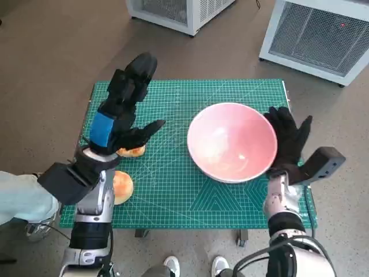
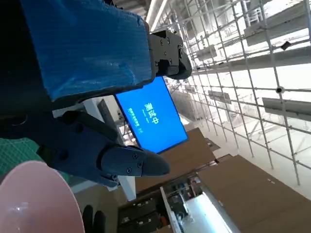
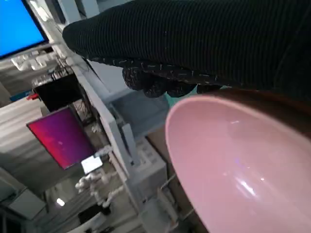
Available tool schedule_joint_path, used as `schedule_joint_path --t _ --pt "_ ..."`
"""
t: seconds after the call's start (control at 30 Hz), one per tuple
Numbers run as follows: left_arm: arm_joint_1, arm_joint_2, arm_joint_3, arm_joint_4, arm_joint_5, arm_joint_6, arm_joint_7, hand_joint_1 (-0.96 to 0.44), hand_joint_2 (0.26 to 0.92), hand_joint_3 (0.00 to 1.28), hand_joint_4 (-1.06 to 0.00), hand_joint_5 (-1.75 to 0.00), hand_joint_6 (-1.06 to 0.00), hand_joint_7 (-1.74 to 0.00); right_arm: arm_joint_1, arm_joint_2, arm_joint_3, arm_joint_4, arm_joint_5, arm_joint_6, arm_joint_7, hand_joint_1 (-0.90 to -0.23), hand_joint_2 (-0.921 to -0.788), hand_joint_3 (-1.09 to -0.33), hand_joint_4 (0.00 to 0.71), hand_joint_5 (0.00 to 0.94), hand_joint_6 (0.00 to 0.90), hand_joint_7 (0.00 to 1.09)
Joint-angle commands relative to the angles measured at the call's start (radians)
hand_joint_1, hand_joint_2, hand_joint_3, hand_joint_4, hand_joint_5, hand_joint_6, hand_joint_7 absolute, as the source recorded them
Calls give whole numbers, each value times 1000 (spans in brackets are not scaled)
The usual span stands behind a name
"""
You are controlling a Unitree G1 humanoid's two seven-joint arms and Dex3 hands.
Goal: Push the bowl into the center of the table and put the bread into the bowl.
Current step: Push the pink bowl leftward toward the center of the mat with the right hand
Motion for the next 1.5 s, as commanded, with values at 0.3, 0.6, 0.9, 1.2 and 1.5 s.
schedule_joint_path --t 0.3,0.6,0.9,1.2,1.5 --pt "45 18 28 -51 -10 17 11 -501 921 224 -193 -7 -48 -436 -42 49 2 13 -4 43 5 -592 -921 -882 320 8 296 282" --pt "64 18 34 -75 -7 27 23 -509 921 218 -197 -7 -63 -415 -68 76 7 17 -8 54 11 -595 -921 -879 310 1 292 266" --pt "70 20 36 -76 2 22 35 -510 921 217 -195 -4 -72 -397 -88 100 21 23 -17 76 2 -595 -921 -879 310 2 297 257" --pt "68 24 39 -59 13 4 43 -508 921 214 -182 0 -71 -369 -95 98 29 27 -32 103 -5 -595 -921 -881 314 3 304 251" --pt "55 22 33 -41 23 -5 49 -508 921 214 -180 0 -82 -343 -105 91 33 26 -51 114 -16 -592 -921 -879 311 1 307 243"
